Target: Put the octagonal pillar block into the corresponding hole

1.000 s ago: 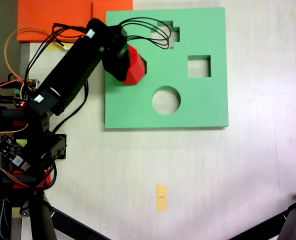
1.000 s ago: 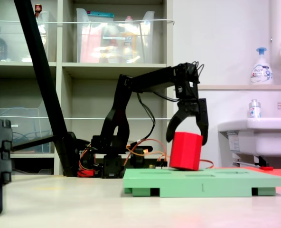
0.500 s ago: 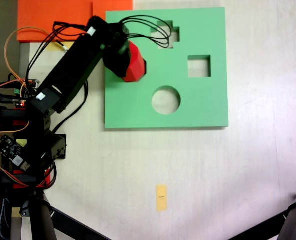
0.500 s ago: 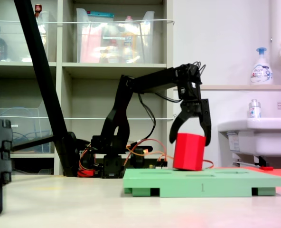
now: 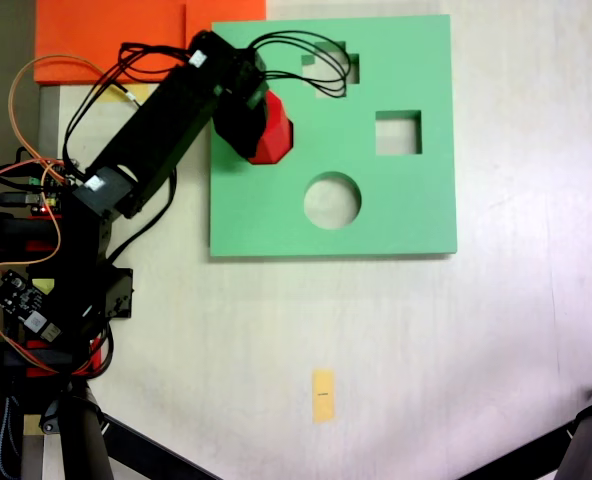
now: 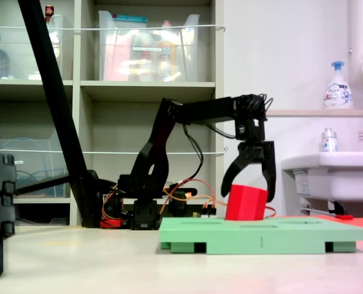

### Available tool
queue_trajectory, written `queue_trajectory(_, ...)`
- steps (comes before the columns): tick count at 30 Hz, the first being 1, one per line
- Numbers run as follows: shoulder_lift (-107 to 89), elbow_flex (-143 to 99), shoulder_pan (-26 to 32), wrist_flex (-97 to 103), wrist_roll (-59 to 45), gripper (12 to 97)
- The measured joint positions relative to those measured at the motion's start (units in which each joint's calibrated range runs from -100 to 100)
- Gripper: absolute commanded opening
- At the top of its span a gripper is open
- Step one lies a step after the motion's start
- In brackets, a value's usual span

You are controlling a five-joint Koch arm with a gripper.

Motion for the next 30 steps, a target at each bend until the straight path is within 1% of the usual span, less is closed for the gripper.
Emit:
queue_trajectory(1,0.3,0.0,0.0,0.0,0.0,36.8)
queue_trajectory(3,0.8,0.0,0.0,0.1,0.0,47.2)
queue_trajectory(4,0.8,0.0,0.0,0.1,0.0,50.6)
queue_trajectory(7,1.1,0.0,0.0,0.3,0.0,54.0)
queue_trajectory(8,1.4,0.0,0.0,0.4,0.0,56.7)
queue_trajectory(10,1.9,0.0,0.0,0.3,0.0,64.1)
queue_trajectory(11,2.2,-0.2,0.0,0.4,0.0,70.7)
queue_trajectory(14,2.5,-0.5,0.0,0.4,0.0,84.0)
queue_trajectory(16,2.7,-0.6,0.0,0.4,0.0,86.0)
queue_trajectory(18,2.7,-0.6,0.0,0.4,0.0,92.1)
queue_trajectory(19,2.9,-0.6,0.0,0.4,0.0,93.1)
queue_trajectory(24,-0.5,-0.6,0.0,0.4,-1.2,93.0)
queue_trajectory(27,-13.4,-0.5,0.0,0.4,-4.8,93.0)
queue_trajectory(30,-27.8,1.2,-0.4,0.4,-11.6,91.9)
